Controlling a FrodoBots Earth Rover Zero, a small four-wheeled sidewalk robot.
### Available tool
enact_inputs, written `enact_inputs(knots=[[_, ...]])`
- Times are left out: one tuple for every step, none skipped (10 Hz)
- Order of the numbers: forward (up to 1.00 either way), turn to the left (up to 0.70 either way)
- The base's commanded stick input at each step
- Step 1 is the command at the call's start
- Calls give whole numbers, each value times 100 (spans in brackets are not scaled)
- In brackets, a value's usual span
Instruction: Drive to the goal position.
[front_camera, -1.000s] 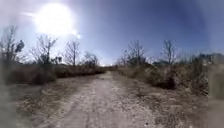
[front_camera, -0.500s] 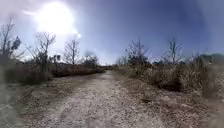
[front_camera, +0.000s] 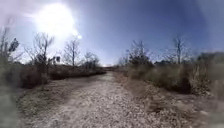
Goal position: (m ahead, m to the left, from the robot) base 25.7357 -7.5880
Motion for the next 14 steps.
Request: enact_inputs(knots=[[70, 12], [70, 5], [70, 2], [70, 0], [70, 0], [70, 1], [70, 2], [70, 2], [70, 2], [70, 2], [70, 1], [70, 0], [70, -1], [70, -3]])
